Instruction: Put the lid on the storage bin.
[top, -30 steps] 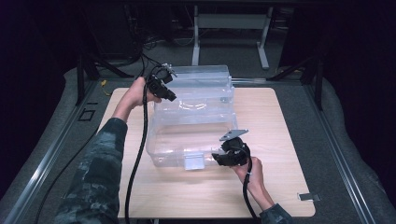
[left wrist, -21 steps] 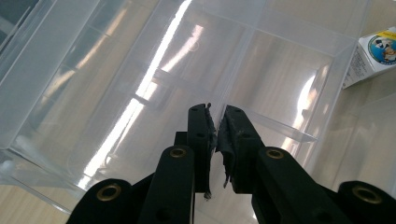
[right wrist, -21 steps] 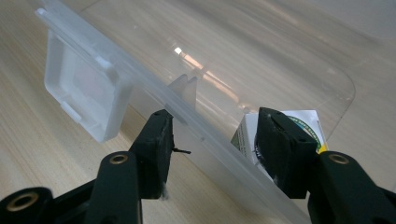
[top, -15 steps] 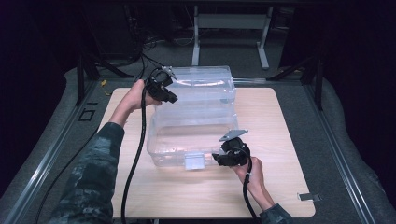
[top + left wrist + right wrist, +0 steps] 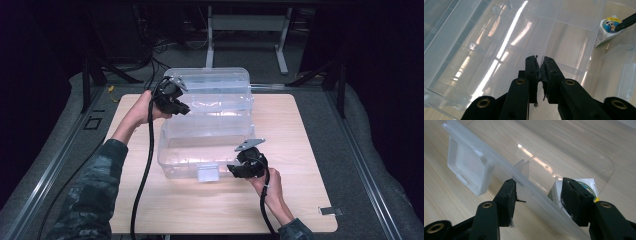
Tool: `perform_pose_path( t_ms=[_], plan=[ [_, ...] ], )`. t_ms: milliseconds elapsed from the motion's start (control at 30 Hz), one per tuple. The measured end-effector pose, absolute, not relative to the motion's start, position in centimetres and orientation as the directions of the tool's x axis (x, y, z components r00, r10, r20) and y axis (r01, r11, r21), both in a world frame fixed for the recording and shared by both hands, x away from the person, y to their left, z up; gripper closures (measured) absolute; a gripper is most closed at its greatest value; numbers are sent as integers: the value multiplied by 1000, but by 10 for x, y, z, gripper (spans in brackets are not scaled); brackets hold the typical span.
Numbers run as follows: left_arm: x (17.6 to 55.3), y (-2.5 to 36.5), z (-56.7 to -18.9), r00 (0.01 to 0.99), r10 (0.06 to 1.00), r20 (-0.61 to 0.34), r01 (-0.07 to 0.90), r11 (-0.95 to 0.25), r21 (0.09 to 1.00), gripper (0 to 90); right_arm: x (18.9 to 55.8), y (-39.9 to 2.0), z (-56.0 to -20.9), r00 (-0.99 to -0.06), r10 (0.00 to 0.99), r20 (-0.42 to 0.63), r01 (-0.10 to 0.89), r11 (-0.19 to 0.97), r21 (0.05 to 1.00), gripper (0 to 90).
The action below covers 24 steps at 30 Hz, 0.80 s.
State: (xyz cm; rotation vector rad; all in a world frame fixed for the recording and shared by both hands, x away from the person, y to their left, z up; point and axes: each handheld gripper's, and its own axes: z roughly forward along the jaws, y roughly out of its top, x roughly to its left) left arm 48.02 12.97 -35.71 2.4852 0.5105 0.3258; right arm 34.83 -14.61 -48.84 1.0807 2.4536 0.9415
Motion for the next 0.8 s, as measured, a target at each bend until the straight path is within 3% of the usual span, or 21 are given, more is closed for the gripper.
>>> perform_pose_path(
  t_ms=[800],
  plan=[
    [445,138,-367,899,421,121,251,-722,645,829,348,-145,-488,-671,742,-11,550,507,664,460]
  ],
)
